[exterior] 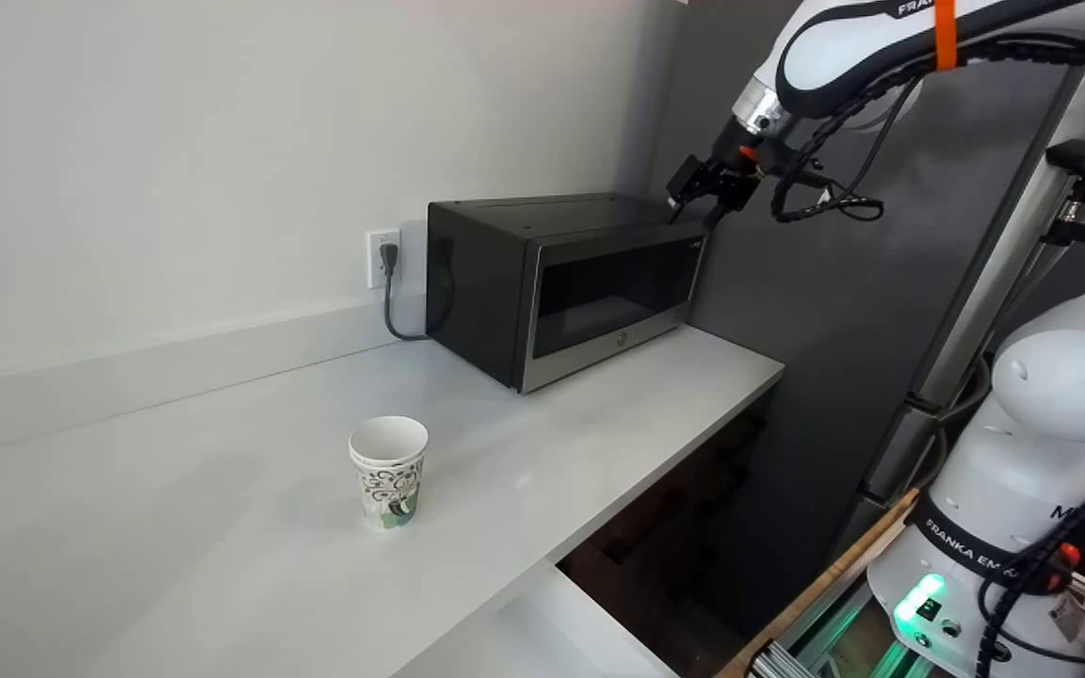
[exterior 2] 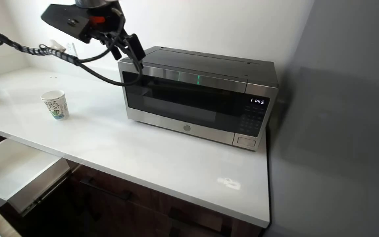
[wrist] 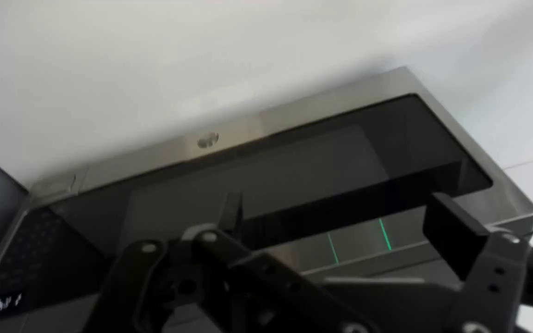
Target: Press a button on the microwave.
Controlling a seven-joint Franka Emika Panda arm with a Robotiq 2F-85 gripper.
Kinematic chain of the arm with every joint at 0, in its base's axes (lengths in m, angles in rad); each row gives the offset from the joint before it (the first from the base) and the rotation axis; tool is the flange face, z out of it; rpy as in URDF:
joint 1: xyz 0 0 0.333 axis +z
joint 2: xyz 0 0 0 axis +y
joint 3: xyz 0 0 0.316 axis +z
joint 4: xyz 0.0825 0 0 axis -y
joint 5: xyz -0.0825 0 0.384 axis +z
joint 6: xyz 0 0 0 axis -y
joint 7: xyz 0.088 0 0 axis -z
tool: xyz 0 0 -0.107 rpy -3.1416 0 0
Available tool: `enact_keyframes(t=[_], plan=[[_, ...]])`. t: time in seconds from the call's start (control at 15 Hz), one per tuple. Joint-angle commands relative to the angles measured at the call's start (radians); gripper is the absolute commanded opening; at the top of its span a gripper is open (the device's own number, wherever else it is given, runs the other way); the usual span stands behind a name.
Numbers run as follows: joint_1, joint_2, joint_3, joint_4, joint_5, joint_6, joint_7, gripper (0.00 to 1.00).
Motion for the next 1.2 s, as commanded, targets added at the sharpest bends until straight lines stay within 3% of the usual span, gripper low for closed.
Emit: enact_keyframes(t=[0.0,0.33,0.47,0.67,0.93,1.13], plan=[[-0.025,0.074,-0.074,-0.03,-0.08,0.233,-0.185,1.0],[0.022,0.216,-0.27,-0.045,-0.136,0.496,-0.542,1.0],[0.085,0.257,-0.373,-0.047,-0.088,0.567,-0.699,1.0],[0.24,0.301,-0.568,-0.039,-0.012,0.643,-0.906,1.0],[0.371,0.346,-0.769,-0.017,0.0,0.696,-1.064,1.0],[0.448,0.402,-0.888,0.008,0.001,0.793,-1.111,1.0]])
